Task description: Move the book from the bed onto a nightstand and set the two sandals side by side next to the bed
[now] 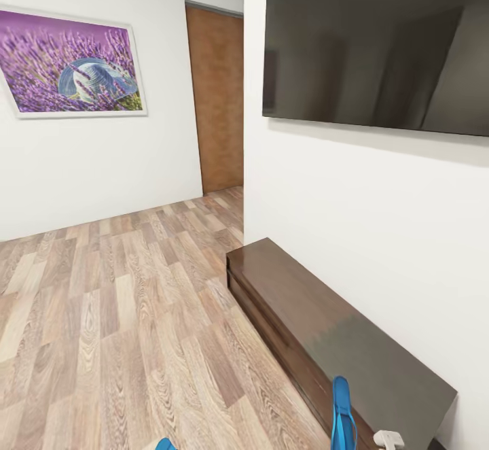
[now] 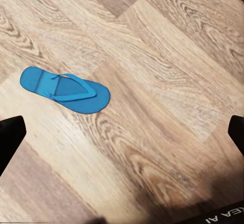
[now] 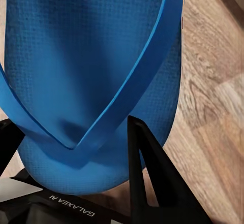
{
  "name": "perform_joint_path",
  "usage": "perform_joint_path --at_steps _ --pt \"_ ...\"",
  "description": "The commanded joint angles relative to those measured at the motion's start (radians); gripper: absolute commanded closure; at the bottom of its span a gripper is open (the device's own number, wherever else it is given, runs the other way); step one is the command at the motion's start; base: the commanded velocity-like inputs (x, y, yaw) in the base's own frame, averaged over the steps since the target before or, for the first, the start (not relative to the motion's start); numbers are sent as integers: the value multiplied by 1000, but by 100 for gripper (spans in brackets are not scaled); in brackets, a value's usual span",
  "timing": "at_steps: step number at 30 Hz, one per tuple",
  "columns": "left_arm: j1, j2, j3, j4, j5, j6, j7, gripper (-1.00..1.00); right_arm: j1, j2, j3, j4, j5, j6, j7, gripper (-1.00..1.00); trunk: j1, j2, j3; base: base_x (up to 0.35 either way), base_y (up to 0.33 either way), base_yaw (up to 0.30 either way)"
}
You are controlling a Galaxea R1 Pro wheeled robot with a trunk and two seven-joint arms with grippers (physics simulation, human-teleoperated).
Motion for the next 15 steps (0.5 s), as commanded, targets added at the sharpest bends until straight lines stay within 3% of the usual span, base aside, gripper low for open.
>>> perform_joint_path --at_steps 1,15 --pt "-1 1 -4 1 1 -3 0 -100 0 0 -1 0 -7 4 4 100 0 0 -1 0 -25 220" --pt "-1 1 -4 1 1 -3 0 -100 0 0 -1 0 -7 4 3 100 0 0 -1 0 -3 282"
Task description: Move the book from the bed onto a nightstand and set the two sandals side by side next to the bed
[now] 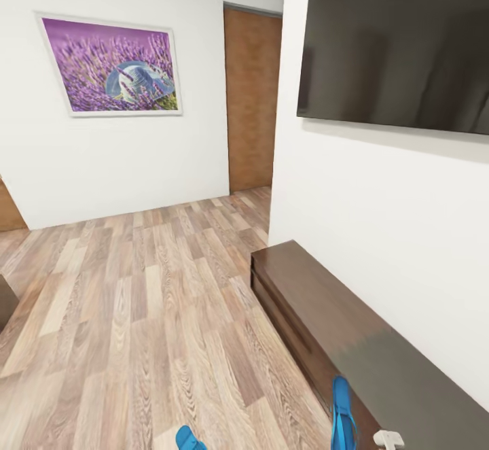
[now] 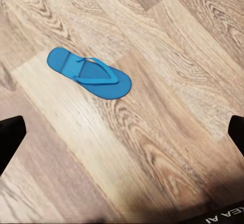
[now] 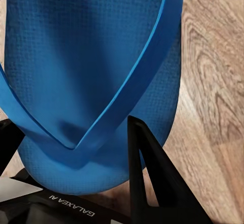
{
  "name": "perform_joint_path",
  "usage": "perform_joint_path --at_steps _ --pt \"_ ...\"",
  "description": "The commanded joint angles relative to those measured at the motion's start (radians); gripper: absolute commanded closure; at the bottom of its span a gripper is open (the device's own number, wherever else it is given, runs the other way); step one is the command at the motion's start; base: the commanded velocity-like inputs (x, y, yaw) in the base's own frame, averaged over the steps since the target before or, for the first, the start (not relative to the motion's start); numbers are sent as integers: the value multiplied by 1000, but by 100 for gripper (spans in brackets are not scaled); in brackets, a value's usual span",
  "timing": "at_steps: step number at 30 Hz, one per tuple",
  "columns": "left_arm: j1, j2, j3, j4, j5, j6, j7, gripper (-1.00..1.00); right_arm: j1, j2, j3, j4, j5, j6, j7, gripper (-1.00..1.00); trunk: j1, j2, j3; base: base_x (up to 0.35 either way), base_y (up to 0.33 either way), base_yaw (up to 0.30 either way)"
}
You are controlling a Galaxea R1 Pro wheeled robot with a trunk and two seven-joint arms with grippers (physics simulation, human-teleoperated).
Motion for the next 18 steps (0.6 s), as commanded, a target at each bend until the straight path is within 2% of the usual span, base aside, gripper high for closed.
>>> perform_joint_path --at_steps 1,18 --pt "-1 1 -4 1 1 -3 0 -100 0 0 -1 0 -8 4 4 100 0 0 -1 0 0 291" --pt "-1 1 -4 1 1 -4 0 -100 0 0 -1 0 -8 4 4 100 0 0 -1 0 0 291"
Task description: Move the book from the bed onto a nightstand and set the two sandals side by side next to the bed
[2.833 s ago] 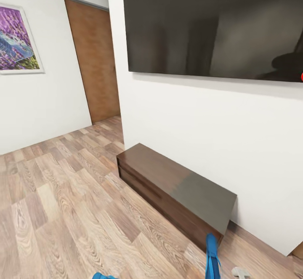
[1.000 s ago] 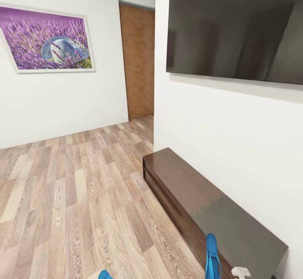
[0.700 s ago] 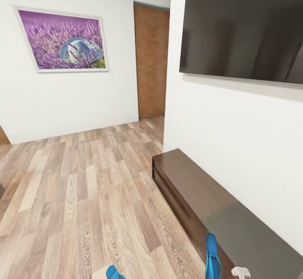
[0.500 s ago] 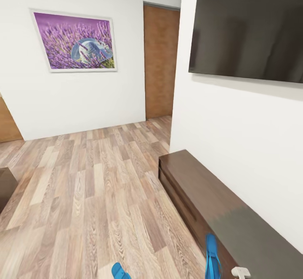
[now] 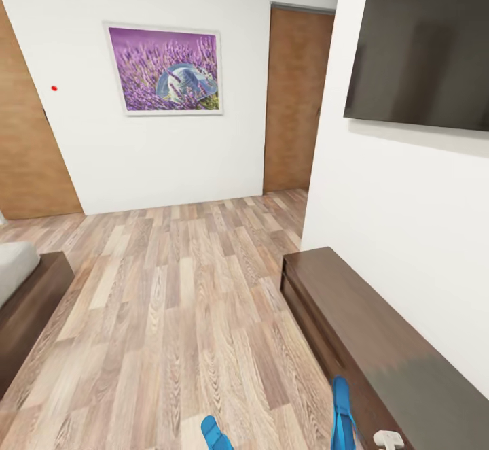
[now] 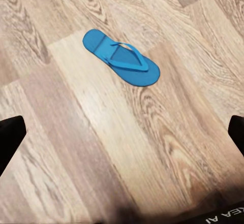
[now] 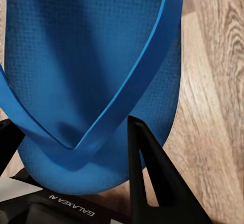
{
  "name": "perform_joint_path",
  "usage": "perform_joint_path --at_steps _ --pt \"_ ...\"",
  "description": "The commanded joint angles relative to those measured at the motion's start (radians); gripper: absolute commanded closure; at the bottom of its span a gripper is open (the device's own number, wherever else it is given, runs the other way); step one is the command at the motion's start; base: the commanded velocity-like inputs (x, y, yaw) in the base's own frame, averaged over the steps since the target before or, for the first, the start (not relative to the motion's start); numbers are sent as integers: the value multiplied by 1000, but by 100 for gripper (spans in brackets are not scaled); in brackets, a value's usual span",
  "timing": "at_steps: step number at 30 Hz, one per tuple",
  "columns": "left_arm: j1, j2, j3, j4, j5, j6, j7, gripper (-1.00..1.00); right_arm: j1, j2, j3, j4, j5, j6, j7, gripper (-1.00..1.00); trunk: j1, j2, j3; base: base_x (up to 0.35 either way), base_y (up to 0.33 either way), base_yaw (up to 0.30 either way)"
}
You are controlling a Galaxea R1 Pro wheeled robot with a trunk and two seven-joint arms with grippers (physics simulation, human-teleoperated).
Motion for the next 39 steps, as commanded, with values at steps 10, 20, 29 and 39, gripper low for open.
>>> perform_joint_path --at_steps 10,20,29,39 --pt "-1 1 -4 1 1 -3 0 -100 0 0 -2 0 -8 4 3 100 0 0 -1 0 0 291" --pt "-1 1 -4 1 1 -3 0 -100 0 0 -2 0 -8 4 3 100 0 0 -1 0 0 291" --pt "-1 1 -4 1 1 -2 0 -100 0 0 -2 0 -8 4 3 100 0 0 -1 0 0 290" --pt "-1 1 -4 1 1 -2 0 -100 0 0 -2 0 -8 4 3 100 0 0 -1 0 0 263"
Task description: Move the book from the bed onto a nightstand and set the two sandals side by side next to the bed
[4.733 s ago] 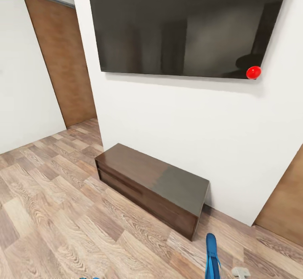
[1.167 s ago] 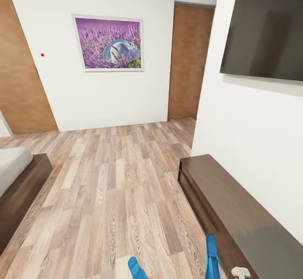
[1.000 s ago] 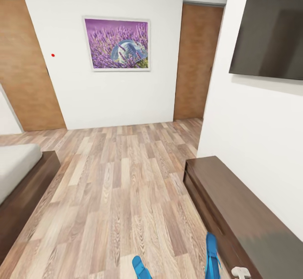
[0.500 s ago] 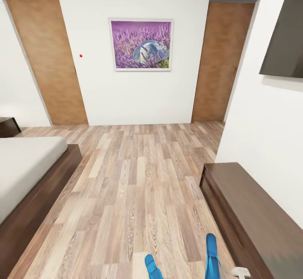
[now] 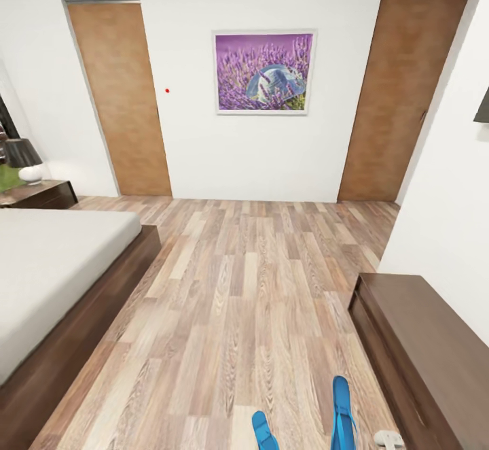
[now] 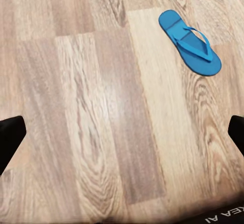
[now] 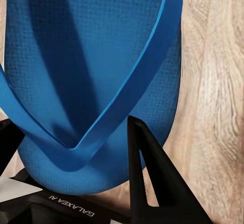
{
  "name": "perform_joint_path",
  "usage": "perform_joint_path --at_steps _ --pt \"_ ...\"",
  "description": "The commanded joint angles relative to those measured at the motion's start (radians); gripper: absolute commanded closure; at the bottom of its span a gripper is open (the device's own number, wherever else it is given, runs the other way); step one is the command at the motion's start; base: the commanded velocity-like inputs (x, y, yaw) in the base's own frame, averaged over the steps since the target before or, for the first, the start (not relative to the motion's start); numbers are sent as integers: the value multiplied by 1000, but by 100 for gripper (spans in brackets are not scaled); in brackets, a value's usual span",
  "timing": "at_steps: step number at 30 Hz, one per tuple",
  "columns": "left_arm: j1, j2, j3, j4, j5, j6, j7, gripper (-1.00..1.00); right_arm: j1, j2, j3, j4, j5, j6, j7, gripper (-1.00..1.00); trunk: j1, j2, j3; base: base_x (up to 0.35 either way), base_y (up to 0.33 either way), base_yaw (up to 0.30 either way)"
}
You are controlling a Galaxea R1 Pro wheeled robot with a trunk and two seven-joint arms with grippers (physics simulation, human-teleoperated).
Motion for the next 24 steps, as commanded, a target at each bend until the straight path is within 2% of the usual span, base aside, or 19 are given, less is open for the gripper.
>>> perform_joint_path --at_steps 1,12,18,24 --pt "-1 1 -4 1 1 -3 0 -100 0 0 -1 0 -7 4 4 100 0 0 -1 0 0 193" --pt "-1 1 -4 1 1 -3 0 -100 0 0 -1 0 -7 4 4 100 0 0 -1 0 0 38" --pt "-1 1 -5 1 1 -4 0 -100 0 0 -1 0 -7 4 4 100 0 0 -1 0 0 198" --pt "-1 1 -5 1 1 -4 0 -100 0 0 -1 0 -10 4 4 100 0 0 -1 0 0 47"
